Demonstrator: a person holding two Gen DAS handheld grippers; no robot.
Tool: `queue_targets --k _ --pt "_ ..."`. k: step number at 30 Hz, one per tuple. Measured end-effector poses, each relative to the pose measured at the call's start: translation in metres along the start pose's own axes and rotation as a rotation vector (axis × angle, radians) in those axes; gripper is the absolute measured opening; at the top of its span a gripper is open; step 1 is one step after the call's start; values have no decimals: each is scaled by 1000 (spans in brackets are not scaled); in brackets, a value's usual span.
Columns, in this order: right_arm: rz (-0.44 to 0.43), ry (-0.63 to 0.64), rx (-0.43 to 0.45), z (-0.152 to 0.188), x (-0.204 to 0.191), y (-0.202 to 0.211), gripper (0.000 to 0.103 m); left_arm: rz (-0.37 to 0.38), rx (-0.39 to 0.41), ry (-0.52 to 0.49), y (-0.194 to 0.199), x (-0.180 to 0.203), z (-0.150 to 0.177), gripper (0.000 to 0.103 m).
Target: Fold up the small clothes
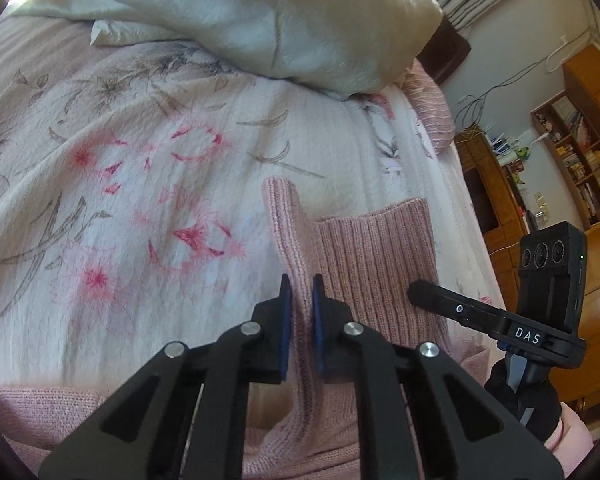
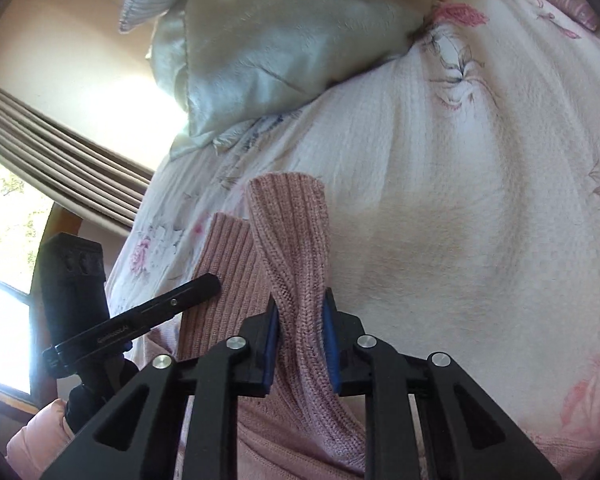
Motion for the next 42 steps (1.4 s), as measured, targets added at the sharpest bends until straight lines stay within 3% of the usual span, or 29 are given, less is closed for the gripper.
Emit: queue_targets --k 9,13,16,21,25,27,30,31,32,34,37,42 --pt "-44 201 102 20 -47 57 20 178 75 -113 66 21 38 8" --pt "-39 297 112 45 -68 76 20 205 85 -200 92 23 73 8" --pt "-15 363 84 72 -80 85 22 180 69 -260 104 18 105 8" --pt "24 414 -13 126 -89 82 37 90 -17 -329 105 -4 155 11" --pt "-11 402 -121 173 -87 84 41 48 -101 -322 111 -26 188 13" --pt "-17 400 -156 191 -89 89 41 40 -91 -290 122 -33 194 13" --pt "-53 359 -124 196 -98 101 42 92 -16 -245 142 -23 192 13" --pt "-68 335 -90 192 -101 105 43 94 6 -238 143 -15 190 18" --pt "-82 310 -69 190 -104 108 46 92 2 -235 139 -6 189 24" --pt "-49 294 -41 182 -110 103 46 80 -4 -252 124 10 191 26" --pt "-36 251 -57 176 -112 83 45 49 -57 -249 94 18 198 26" --pt "84 167 -171 197 -87 49 43 -98 -150 -187 56 -9 207 26"
Point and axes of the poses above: each gripper's, at about its wrist camera, not at the fingertips, and y roughly against the way its jaws point, x to its right, z to its underside, the point moved 1 cm from there along -y, roughly the way its jaws point, and after that the axes turned 11 degrees about y, right-handed, at the moved point
